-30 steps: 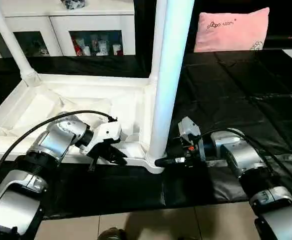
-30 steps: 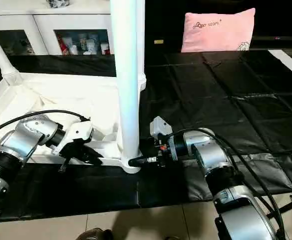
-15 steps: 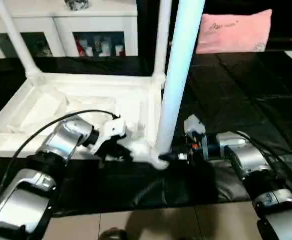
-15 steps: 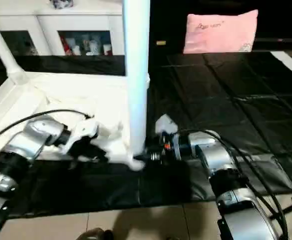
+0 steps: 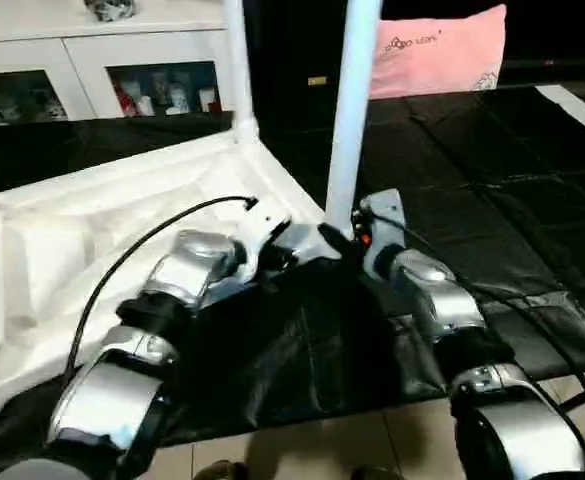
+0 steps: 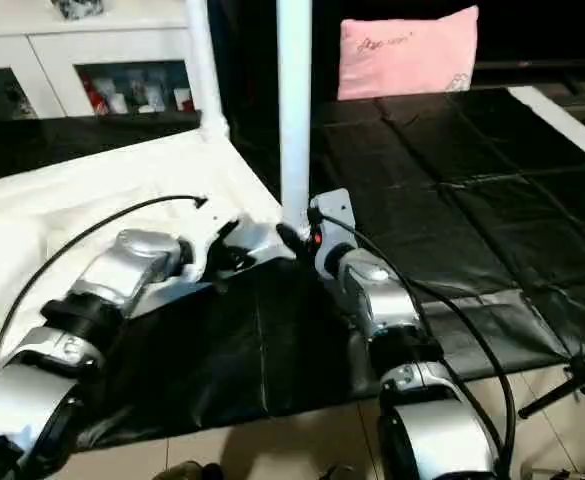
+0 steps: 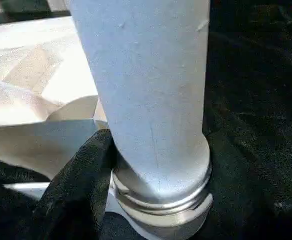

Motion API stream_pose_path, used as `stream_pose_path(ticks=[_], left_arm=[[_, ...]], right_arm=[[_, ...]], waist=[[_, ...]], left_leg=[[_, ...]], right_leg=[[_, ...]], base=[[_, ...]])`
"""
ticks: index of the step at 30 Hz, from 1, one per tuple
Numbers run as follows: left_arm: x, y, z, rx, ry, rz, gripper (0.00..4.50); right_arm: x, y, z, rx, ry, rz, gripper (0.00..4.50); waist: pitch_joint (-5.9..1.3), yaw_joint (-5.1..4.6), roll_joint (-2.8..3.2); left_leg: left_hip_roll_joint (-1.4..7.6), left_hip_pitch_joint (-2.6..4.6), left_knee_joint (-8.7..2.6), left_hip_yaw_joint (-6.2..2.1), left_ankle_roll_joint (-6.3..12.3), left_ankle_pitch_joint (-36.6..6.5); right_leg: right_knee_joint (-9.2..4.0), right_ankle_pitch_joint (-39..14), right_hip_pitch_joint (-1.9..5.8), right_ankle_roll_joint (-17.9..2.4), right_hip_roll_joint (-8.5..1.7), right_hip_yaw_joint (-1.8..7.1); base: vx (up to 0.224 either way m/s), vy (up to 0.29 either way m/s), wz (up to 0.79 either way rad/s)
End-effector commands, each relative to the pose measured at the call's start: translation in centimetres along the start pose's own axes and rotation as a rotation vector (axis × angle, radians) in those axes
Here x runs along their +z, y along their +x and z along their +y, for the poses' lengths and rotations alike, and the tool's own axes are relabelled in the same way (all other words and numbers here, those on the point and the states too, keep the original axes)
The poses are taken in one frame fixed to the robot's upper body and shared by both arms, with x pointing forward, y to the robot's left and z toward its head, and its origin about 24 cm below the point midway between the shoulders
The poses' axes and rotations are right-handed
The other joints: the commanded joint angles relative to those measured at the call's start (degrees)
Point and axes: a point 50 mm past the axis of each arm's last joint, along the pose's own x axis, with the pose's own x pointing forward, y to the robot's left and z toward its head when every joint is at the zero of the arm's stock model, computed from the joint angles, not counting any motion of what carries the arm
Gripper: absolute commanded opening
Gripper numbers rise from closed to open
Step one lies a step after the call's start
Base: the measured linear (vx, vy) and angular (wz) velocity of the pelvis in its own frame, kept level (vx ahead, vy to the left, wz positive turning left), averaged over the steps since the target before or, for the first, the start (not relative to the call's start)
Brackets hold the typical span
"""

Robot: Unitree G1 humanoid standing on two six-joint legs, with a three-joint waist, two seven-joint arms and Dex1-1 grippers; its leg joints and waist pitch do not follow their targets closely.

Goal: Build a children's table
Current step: Rotate leg to tighten

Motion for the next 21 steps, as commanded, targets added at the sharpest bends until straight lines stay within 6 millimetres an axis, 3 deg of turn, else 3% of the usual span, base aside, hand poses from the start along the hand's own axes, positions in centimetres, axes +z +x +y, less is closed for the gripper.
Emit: stream_pose_path(ticks=[1, 5, 7, 9, 10, 15, 21], left_arm=[[3.9, -0.7, 0.8, 0.121, 0.057, -0.130, 0.00], [3.3, -1.0, 0.7, 0.073, 0.091, -0.107, 0.00], [2.9, -1.2, 0.7, 0.035, 0.121, -0.094, 0.00], [2.7, -1.3, 0.6, 0.011, 0.139, -0.091, 0.00], [1.9, -1.7, 0.5, -0.077, 0.186, -0.079, 0.00], [1.9, -1.7, 0.5, -0.077, 0.186, -0.079, 0.00], [1.9, -1.7, 0.5, -0.077, 0.186, -0.079, 0.00]], right_arm=[[-1.7, 0.9, 3.1, 0.135, 0.023, 0.070, 3.26], [-1.1, 0.3, 2.3, 0.171, -0.006, 0.035, 3.39], [-0.8, -0.1, 1.6, 0.197, -0.049, 0.027, 3.73], [-0.6, -0.4, 1.1, 0.203, -0.066, 0.018, 3.77], [0.4, -1.4, -0.4, 0.258, -0.115, -0.005, 3.87], [0.4, -1.4, -0.4, 0.258, -0.115, -0.005, 4.31], [0.4, -1.4, -0.4, 0.258, -0.115, -0.005, 4.42]], waist=[[-5.06, 0.23, -0.07], [-4.78, 0.16, -0.10], [-4.73, -0.11, -0.10], [-4.74, -0.26, -0.12], [-4.85, -0.26, -0.20], [-5.08, 0.11, 0.07], [-4.89, 0.22, 0.09]], left_leg=[[2.29, 2.04, -3.64, -1.75, 3.30, -12.19], [2.36, 2.06, -3.94, -1.85, 2.46, -15.13], [2.39, 2.02, -4.09, -2.01, 1.62, -16.70], [2.41, 2.05, -4.07, -1.95, 1.54, -17.07], [2.36, 1.92, -3.97, -2.05, 1.76, -16.36], [2.57, 1.88, -3.46, -1.62, 3.83, -11.91], [2.64, 2.07, -3.69, -1.68, 2.53, -14.44]], right_leg=[[-2.57, -6.90, 2.62, -13.73, -1.53, 0.79], [-2.99, -11.39, 2.62, -12.87, -1.61, 0.75], [-3.13, -13.21, 2.68, -12.28, -1.62, 0.72], [-3.11, -12.86, 2.56, -12.24, -1.52, 0.78], [-3.09, -12.00, 2.91, -12.52, -1.61, 0.69], [-2.15, -5.47, 2.76, -15.13, -1.51, 0.65], [-2.51, -9.10, 2.61, -14.71, -1.52, 0.67]], base=[[0.000, 0.000, 0.00], [0.000, 0.000, 0.00], [0.000, 0.000, 0.00], [0.000, 0.000, 0.00], [0.000, 0.000, 0.00], [0.000, 0.000, 0.00], [0.000, 0.000, 0.00]])
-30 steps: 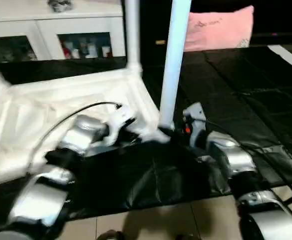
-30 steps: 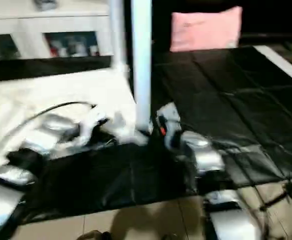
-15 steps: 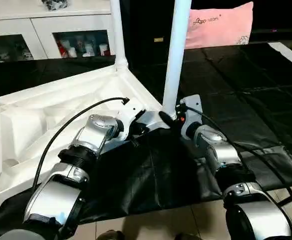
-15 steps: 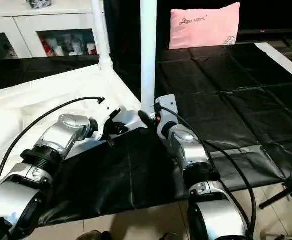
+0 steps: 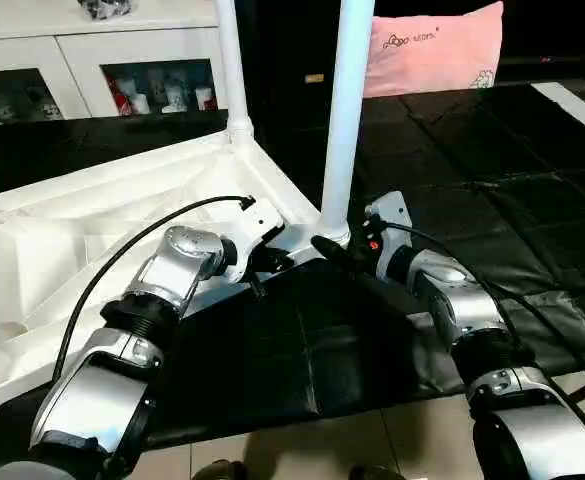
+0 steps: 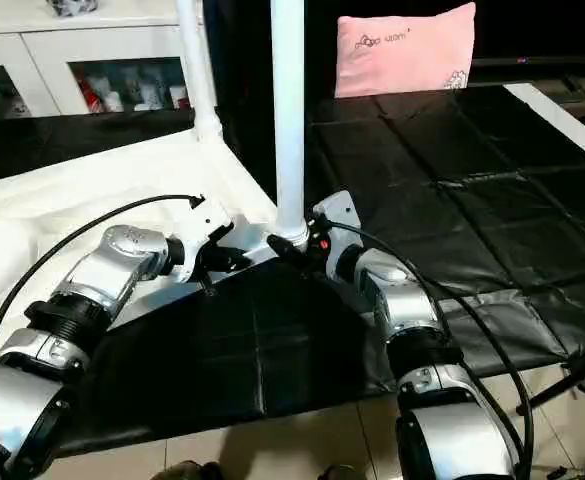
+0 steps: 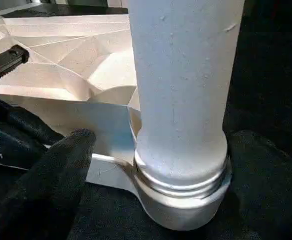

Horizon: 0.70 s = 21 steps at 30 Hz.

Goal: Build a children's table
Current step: Rotate leg to tighten

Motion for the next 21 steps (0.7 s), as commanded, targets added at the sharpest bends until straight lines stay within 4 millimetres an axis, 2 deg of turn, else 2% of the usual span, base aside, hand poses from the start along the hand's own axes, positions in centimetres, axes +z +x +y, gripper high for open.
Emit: stream_pose_path(ticks=[1, 4, 10, 21], left_arm=[[2.39, -0.32, 0.06, -0.004, 0.081, -0.080, 0.00], [2.39, -0.32, 0.06, -0.004, 0.081, -0.080, 0.00], [2.39, -0.32, 0.06, -0.004, 0.081, -0.080, 0.00], [2.19, -0.47, 0.02, -0.028, 0.100, -0.079, 0.00]], right_arm=[[0.05, 0.32, 0.69, 0.041, -0.012, -0.002, 4.42], [0.05, 0.32, 0.69, 0.041, -0.012, -0.002, 4.42], [0.05, 0.32, 0.69, 0.041, -0.012, -0.002, 4.42], [0.23, -0.05, 0.42, 0.067, -0.027, -0.007, 4.42]], waist=[[-4.93, 0.38, 0.06], [-4.90, 0.36, 0.05], [-5.00, 0.42, 0.02], [-4.96, 0.41, 0.04]], left_leg=[[2.38, 2.25, -3.79, -1.66, 2.46, -14.59], [2.39, 2.28, -3.86, -1.69, 2.09, -15.11], [2.32, 2.20, -3.70, -1.63, 2.67, -13.82], [2.36, 2.22, -3.75, -1.67, 2.60, -14.12]], right_leg=[[-2.61, -9.24, 2.78, -14.58, -1.62, 0.83], [-2.65, -9.65, 2.73, -14.33, -1.63, 0.86], [-2.47, -7.94, 2.84, -14.65, -1.64, 0.84], [-2.56, -8.78, 2.81, -14.49, -1.64, 0.82]], base=[[0.000, 0.000, 0.00], [0.000, 0.000, 0.00], [0.000, 0.000, 0.00], [0.000, 0.000, 0.00]])
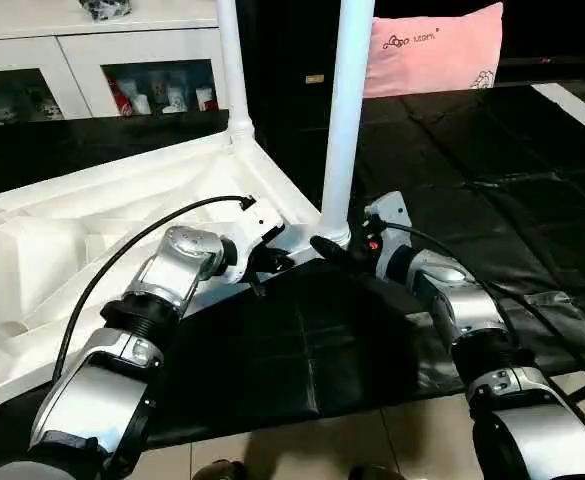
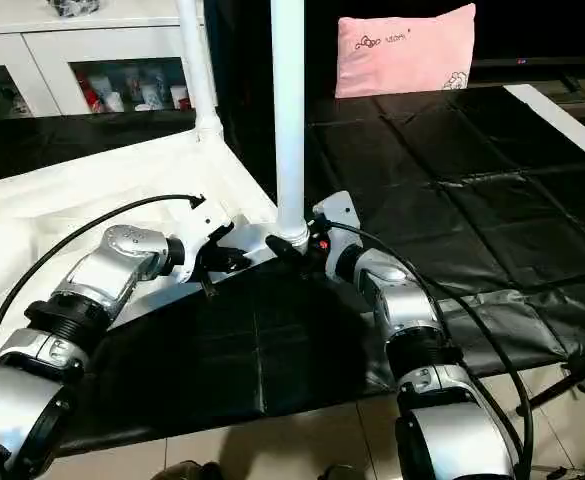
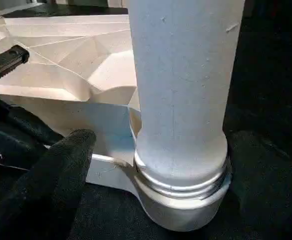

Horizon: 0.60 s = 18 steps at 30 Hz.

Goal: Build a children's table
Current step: Rotate leg to tighten

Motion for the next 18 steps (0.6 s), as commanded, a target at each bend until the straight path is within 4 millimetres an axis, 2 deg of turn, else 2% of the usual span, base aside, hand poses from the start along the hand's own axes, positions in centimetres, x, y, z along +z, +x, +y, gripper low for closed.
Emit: stream_pose_path(ticks=[1, 2, 3, 5, 7, 8, 10, 11, 13, 17, 18], left_arm=[[0.7, -2.2, 0.0, -0.231, 0.222, 0.014, 0.00], [0.2, -2.8, 0.0, -0.290, 0.250, 0.047, 0.00], [0.0, -3.1, 0.0, -0.319, 0.263, 0.064, 0.00], [-0.1, -3.1, 0.0, -0.320, 0.266, 0.068, 0.00], [-0.2, -3.1, 0.0, -0.321, 0.268, 0.070, 0.00], [-0.2, -3.1, 0.0, -0.321, 0.268, 0.070, 0.00], [-0.2, -3.1, -0.1, -0.328, 0.270, 0.073, 0.00], [-0.2, -3.1, -0.1, -0.328, 0.270, 0.073, 0.00], [-0.3, -3.2, -0.2, -0.358, 0.285, 0.076, 0.00], [-0.6, -3.6, -0.5, -0.424, 0.323, 0.085, 0.00], [-0.6, -3.6, -0.5, -0.428, 0.325, 0.086, 0.00]], right_arm=[[0.6, -2.4, 0.0, 0.335, -0.164, 0.066, 4.42], [0.6, -3.1, 0.0, 0.412, -0.198, 0.096, 4.42], [0.6, -3.5, -0.1, 0.450, -0.214, 0.113, 4.42], [0.5, -3.6, -0.1, 0.450, -0.218, 0.116, 4.42], [0.5, -3.6, -0.1, 0.450, -0.221, 0.119, 4.42], [0.5, -3.6, -0.1, 0.450, -0.221, 0.119, 4.42], [0.4, -3.7, -0.1, 0.459, -0.216, 0.121, 4.42], [0.4, -3.7, -0.1, 0.459, -0.216, 0.121, 4.42], [0.4, -3.9, 0.0, 0.489, -0.193, 0.122, 4.42], [0.5, -4.2, 0.1, 0.539, -0.171, 0.125, 4.42], [0.5, -4.1, 0.1, 0.540, -0.171, 0.124, 4.42]], waist=[[-5.07, 0.88, 0.05], [-5.12, 1.06, -0.17], [-4.96, 1.27, 0.03], [-4.89, 1.37, 0.30], [-4.58, 1.77, 0.40], [-4.53, 1.97, 0.43], [-4.51, 2.75, 0.61], [-4.51, 2.81, 0.56], [-4.43, 2.58, 0.32], [-4.42, 2.45, 0.11], [-4.41, 2.57, 0.16]], left_leg=[[2.36, 2.25, -3.68, -1.85, 2.98, -14.47], [2.33, 2.15, -3.56, -1.78, 3.45, -14.40], [2.52, 2.18, -3.46, -1.60, 4.25, -14.07], [2.62, 2.22, -3.47, -1.44, 4.14, -14.21], [2.90, 2.92, -3.76, -1.38, 1.65, -18.53], [2.98, 3.00, -3.86, -1.41, 1.01, -19.33], [3.24, 3.59, -4.19, -1.44, -1.14, -21.55], [3.23, 3.69, -4.23, -1.41, -1.52, -22.19], [2.90, 3.04, -4.51, -1.66, -1.93, -23.38], [2.85, 2.83, -4.37, -1.72, -1.21, -22.70], [2.92, 2.96, -4.29, -1.64, -1.27, -22.53]], right_leg=[[-2.70, -9.27, 3.08, -14.37, -1.60, 0.55], [-2.74, -9.09, 3.36, -14.14, -1.42, 0.47], [-2.34, -7.03, 3.16, -14.48, -1.42, 0.71], [-2.18, -6.42, 2.89, -15.20, -1.59, 0.82], [-2.76, -12.64, 2.29, -15.00, -1.73, 0.89], [-2.82, -13.93, 2.19, -14.82, -1.82, 0.96], [-2.86, -15.07, 1.67, -14.46, -1.61, 1.05], [-2.84, -14.93, 1.62, -14.43, -1.57, 1.08], [-2.68, -16.12, 2.16, -13.50, -1.58, 1.07], [-3.17, -18.82, 2.18, -12.24, -1.98, 1.19], [-3.24, -19.23, 1.93, -12.26, -1.99, 1.24]], base=[[0.000, 0.000, 0.00], [0.000, 0.000, 0.00], [0.000, 0.000, 0.00], [0.000, 0.000, 0.00], [0.000, 0.000, 0.00], [0.000, 0.000, 0.00], [0.000, 0.000, 0.00], [0.000, 0.000, 0.00], [0.000, 0.000, 0.00], [0.000, 0.000, 0.00], [0.000, 0.000, 0.00]])
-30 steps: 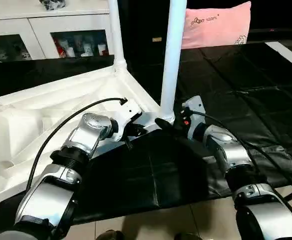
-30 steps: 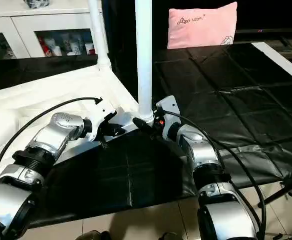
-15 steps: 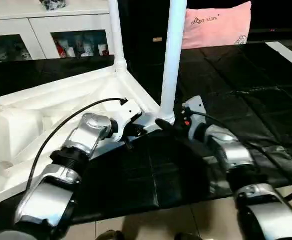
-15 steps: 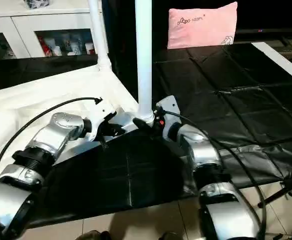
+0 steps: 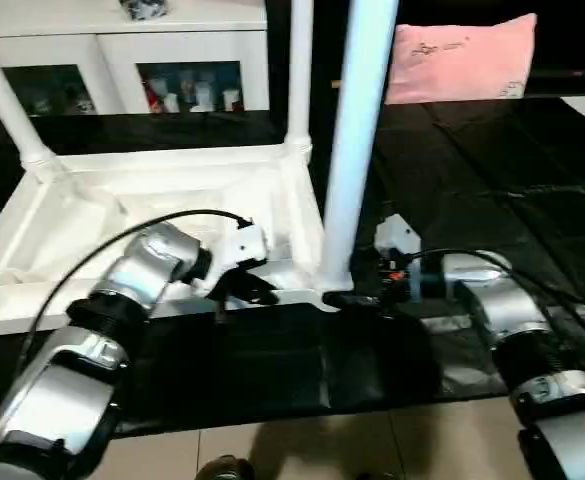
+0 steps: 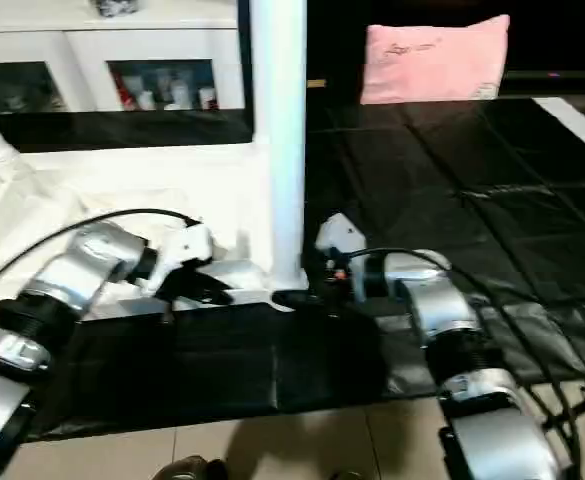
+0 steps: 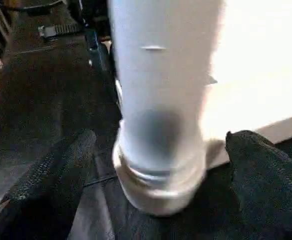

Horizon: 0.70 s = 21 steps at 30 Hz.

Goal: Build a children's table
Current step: Rotate leg to tighten

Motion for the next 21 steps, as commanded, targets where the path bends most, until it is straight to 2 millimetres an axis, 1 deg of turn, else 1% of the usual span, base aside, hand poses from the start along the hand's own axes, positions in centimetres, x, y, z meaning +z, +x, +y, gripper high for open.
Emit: stream_pose_path(ticks=[1, 6, 7, 8, 9, 10, 13, 14, 15, 17, 18, 19, 21], left_arm=[[1.39, 0.04, -0.03, -0.045, 0.083, -0.028, 0.00], [1.34, 0.25, -0.16, -0.052, 0.088, -0.023, 0.00], [1.29, 0.29, -0.16, -0.051, 0.093, -0.019, 0.00], [1.26, 0.33, -0.12, -0.048, 0.094, -0.017, 0.00], [1.26, 0.36, -0.11, -0.046, 0.095, -0.015, 0.00], [1.26, 0.38, -0.09, -0.046, 0.095, -0.015, 0.00], [1.28, 0.45, -0.04, -0.043, 0.094, -0.014, 0.00], [1.29, 0.47, -0.03, -0.042, 0.093, -0.014, 0.00], [1.29, 0.49, -0.02, -0.042, 0.093, -0.014, 0.00], [1.27, 0.54, -0.01, -0.042, 0.091, -0.013, 0.00], [1.26, 0.57, 0.00, -0.039, 0.090, -0.013, 0.00], [1.21, 0.61, -0.02, -0.039, 0.089, -0.014, 0.00], [1.17, 0.65, -0.04, -0.036, 0.088, -0.014, 0.00]], right_arm=[[0.38, 0.24, 0.09, 0.017, -0.008, -0.017, 4.42], [0.44, 0.49, 0.17, 0.029, -0.017, -0.008, 4.42], [0.44, 0.48, 0.29, 0.058, 0.010, -0.012, 4.27], [0.51, 0.45, 0.31, 0.065, 0.012, -0.017, 4.17], [0.51, 0.43, 0.33, 0.074, 0.027, -0.023, 4.17], [0.50, 0.41, 0.33, 0.079, 0.037, -0.027, 3.99], [0.40, 0.31, 0.41, 0.099, 0.052, -0.022, 3.83], [0.30, 0.28, 0.42, 0.102, 0.058, -0.018, 3.69], [0.23, 0.28, 0.42, 0.104, 0.062, -0.016, 3.62], [0.03, 0.39, 0.37, 0.098, 0.071, -0.016, 3.55], [0.04, 0.53, 0.25, 0.083, 0.072, -0.023, 3.40], [0.07, 0.67, 0.10, 0.063, 0.072, -0.028, 3.40], [0.07, 0.79, -0.03, 0.045, 0.069, -0.028, 3.20]], waist=[[-4.48, -0.07, 0.00], [-4.56, -0.03, 0.04], [-4.59, -0.07, -0.07], [-4.57, -0.03, -0.02], [-4.57, -0.02, 0.03], [-4.59, 0.00, 0.00], [-4.55, 0.07, -0.01], [-4.54, 0.08, 0.08], [-4.54, 0.06, 0.03], [-4.52, 0.07, -0.01], [-4.53, 0.09, 0.13], [-4.51, 0.03, 0.21], [-4.49, 0.00, 0.16]], left_leg=[[2.62, 2.92, -4.61, -1.79, -1.39, -22.57], [2.67, 2.83, -4.76, -1.85, -1.75, -22.14], [2.62, 2.82, -4.72, -1.81, -1.60, -22.20], [2.63, 2.85, -4.71, -1.83, -1.46, -22.26], [2.68, 2.79, -4.73, -1.85, -1.35, -22.23], [2.67, 2.78, -4.71, -1.83, -1.33, -22.06], [2.69, 2.79, -4.75, -1.86, -1.45, -22.22], [2.71, 2.84, -4.78, -1.88, -1.55, -22.23], [2.70, 2.82, -4.78, -1.86, -1.61, -22.29], [2.68, 2.85, -4.77, -1.86, -1.81, -22.58], [2.69, 2.87, -4.78, -1.89, -1.96, -22.68], [2.70, 2.86, -4.81, -1.93, -2.12, -22.88], [2.67, 2.89, -4.81, -1.90, -2.27, -23.05]], right_leg=[[-3.66, -19.69, 1.56, -12.20, -2.15, 1.20], [-3.33, -18.32, 1.62, -12.41, -1.95, 1.08], [-3.33, -18.11, 1.67, -12.52, -1.91, 1.09], [-3.34, -18.14, 1.68, -12.58, -1.94, 1.09], [-3.33, -18.10, 1.69, -12.58, -1.98, 1.10], [-3.32, -17.97, 1.70, -12.61, -2.00, 1.10], [-3.33, -18.57, 1.67, -12.50, -2.04, 1.08], [-3.38, -18.75, 1.64, -12.45, -2.08, 1.09], [-3.41, -18.85, 1.64, -12.38, -2.06, 1.10], [-3.46, -19.41, 1.57, -12.24, -2.11, 1.12], [-3.46, -19.58, 1.56, -12.23, -2.14, 1.12], [-3.47, -19.77, 1.53, -12.32, -2.14, 1.11], [-3.52, -19.80, 1.48, -12.35, -2.11, 1.11]], base=[[0.000, 0.000, 0.00], [0.000, 0.000, 0.00], [0.000, 0.000, 0.00], [0.000, 0.000, 0.00], [0.000, 0.000, 0.00], [0.000, 0.000, 0.00], [0.000, 0.000, 0.00], [0.000, 0.000, 0.00], [0.000, 0.000, 0.00], [0.000, 0.000, 0.00], [0.000, 0.000, 0.00], [0.000, 0.000, 0.00], [0.000, 0.000, 0.00]])
